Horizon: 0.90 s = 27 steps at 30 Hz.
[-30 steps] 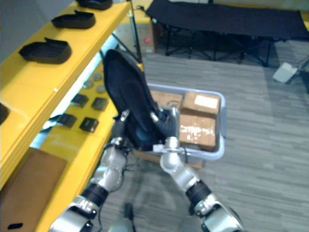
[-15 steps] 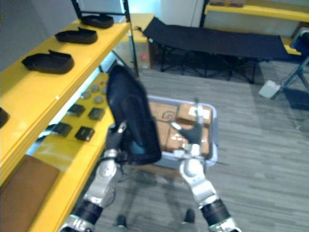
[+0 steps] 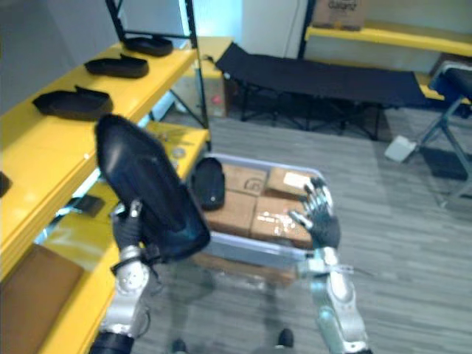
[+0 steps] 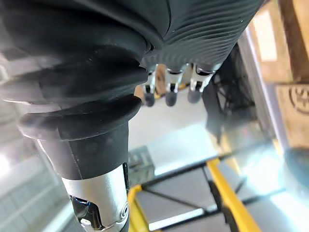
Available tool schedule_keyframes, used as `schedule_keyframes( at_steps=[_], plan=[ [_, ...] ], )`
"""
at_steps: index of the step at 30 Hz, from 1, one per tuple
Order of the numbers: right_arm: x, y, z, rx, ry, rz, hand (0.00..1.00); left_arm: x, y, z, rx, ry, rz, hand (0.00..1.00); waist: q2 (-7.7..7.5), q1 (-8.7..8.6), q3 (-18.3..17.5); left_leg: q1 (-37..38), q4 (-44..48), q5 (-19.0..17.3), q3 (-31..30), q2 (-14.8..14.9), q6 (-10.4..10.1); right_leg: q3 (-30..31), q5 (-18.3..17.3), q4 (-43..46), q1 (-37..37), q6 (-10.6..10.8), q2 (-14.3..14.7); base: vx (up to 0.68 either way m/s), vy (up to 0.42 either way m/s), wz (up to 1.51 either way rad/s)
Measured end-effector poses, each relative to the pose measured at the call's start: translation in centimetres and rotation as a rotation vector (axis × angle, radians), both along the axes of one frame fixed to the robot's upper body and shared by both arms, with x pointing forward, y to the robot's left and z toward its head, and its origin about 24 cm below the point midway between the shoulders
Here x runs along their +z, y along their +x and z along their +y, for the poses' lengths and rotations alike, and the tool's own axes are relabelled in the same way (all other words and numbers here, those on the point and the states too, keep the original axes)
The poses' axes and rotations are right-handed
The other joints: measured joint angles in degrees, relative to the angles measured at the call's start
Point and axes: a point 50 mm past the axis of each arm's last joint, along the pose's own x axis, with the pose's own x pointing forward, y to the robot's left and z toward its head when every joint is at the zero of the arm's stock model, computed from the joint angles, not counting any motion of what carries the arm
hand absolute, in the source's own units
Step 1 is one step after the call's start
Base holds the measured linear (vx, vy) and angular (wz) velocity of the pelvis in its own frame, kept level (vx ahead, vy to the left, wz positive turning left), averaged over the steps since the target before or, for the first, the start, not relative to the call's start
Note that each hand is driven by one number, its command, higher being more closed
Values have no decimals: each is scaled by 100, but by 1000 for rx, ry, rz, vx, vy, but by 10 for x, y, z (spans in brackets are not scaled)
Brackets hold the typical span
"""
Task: Walk over and take plastic housings, then place them on the shelf
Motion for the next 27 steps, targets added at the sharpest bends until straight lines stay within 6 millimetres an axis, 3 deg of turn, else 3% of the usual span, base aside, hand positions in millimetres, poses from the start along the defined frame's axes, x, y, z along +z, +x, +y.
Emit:
schedule_keyframes(
  at_steps=[4, 7, 11, 15, 17, 20, 23, 27],
  plan=[
    [-9, -9, -5, -67, 48, 29, 0, 23, -28, 15, 124, 13, -116, 100, 13, 33, -9, -13, 1, -27, -18, 0, -22, -52, -22, -1, 9, -21, -7, -2, 5, 3],
    [-15, -9, 7, -51, 92, 49, 0, 38, -45, 22, 184, 74, -167, 100, 83, 92, -129, -155, 2, -19, -249, -13, -15, -365, -52, -1, 57, -45, -41, 6, 7, 36],
    [-31, 3, 36, 51, 84, 110, 0, 46, -62, 33, 262, 153, -173, 100, 169, 381, -245, -313, 4, 2, -793, -30, -1, -956, -191, -2, 329, -13, -49, 17, 0, 63],
    [-20, 26, 63, 140, -2, 70, 0, 46, -82, 46, 319, 191, -141, 100, 221, 744, -301, -504, 6, 75, -1276, -80, 7, -1463, -268, -1, 526, 20, -50, 24, -13, 69],
    [-11, 38, 73, 159, -28, 41, 0, 41, -93, 51, 340, 192, -100, 100, 223, 1027, -301, -510, 24, 98, -1591, -149, -3, -1806, -329, 1, 796, 96, -63, 35, -22, 73],
    [-4, 47, 79, 169, -36, 21, 0, 32, -106, 55, 344, 164, -53, 100, 200, 1201, -317, -665, 129, 108, -1918, -295, 71, -2343, -448, 3, 1091, 150, -119, 23, -28, 84],
    [-5, 47, 75, 136, -34, 36, 0, 33, -104, 52, 257, 160, -69, 100, 193, 1187, -317, -985, 123, 364, -1806, -397, 345, -3157, -593, 118, 1395, 240, -158, 4, -24, 144],
    [-4, 49, 66, 103, -52, 34, 0, 39, -104, 47, 174, 175, -110, 100, 236, 1414, -263, -1100, 100, 545, -2018, -619, 325, -3497, -967, 499, 1556, 249, -330, -15, 55, 77]
  ],
)
